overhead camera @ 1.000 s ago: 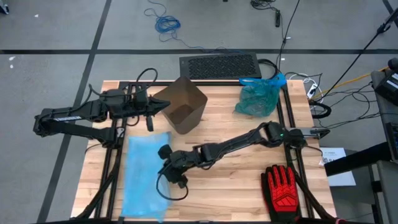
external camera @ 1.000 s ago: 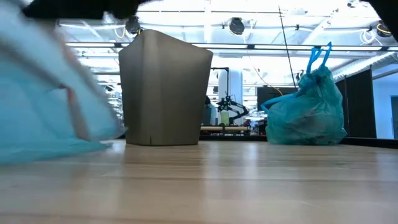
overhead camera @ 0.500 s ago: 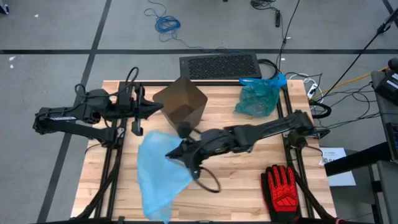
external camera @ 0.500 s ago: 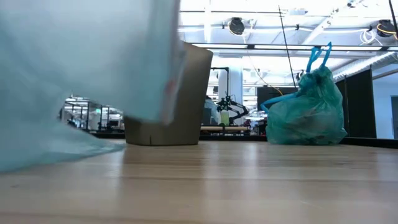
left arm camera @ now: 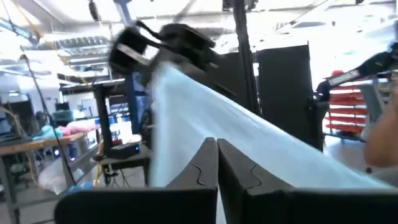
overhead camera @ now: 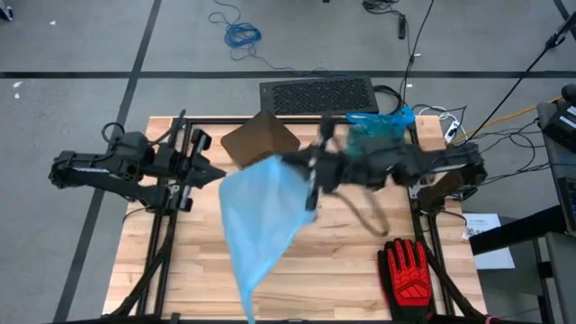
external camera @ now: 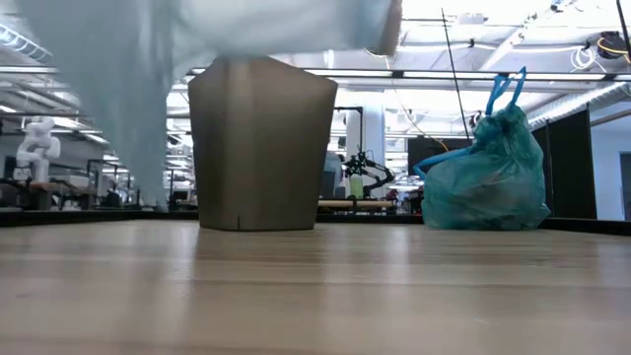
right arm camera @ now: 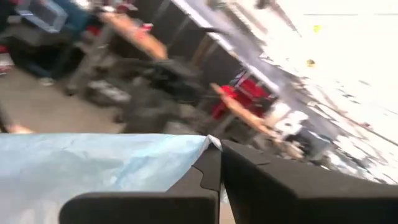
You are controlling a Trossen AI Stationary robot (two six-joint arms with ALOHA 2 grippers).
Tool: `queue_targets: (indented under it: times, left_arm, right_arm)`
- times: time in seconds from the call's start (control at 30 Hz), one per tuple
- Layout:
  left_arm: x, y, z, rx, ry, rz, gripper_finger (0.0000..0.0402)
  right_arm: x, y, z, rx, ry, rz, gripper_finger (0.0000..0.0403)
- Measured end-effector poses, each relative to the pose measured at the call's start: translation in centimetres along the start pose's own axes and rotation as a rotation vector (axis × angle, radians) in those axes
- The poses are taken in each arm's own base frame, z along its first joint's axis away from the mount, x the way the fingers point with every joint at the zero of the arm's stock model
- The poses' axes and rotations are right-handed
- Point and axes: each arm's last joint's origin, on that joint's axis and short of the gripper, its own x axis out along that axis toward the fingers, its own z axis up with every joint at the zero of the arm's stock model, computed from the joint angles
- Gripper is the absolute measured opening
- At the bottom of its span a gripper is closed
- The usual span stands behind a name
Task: Place trash/remove bag and relplace
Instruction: Insert the blue trash bag into the black trash bin
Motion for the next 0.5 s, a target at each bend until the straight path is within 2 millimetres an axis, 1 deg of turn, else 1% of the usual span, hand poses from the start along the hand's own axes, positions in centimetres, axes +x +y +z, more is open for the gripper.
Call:
queue_targets:
  times: [0.13, 0.27, 0.37, 0.5]
  left_arm:
    - [0.3, -0.3, -0.1, 0.033, -0.006, -0.02, 0.0029]
    - [0.5, -0.4, -0.1, 0.045, -0.014, -0.024, 0.0052]
    - [0.5, -0.3, 0.0, 0.049, -0.026, -0.014, 0.006]
    - [0.5, -0.3, -0.1, 0.046, -0.012, -0.009, 0.0061]
  right_arm:
    - [-1.1, -3.5, -0.3, 0.009, 0.005, -0.11, 0.0]
    - [-1.6, -7.2, -0.5, 0.033, -0.059, -0.271, 0.0]
    - [-1.7, -9.1, -0.6, 0.0, -0.103, -0.384, 0.0]
    - [-1.7, -10.9, -0.8, -0.051, -0.146, -0.496, 0.0]
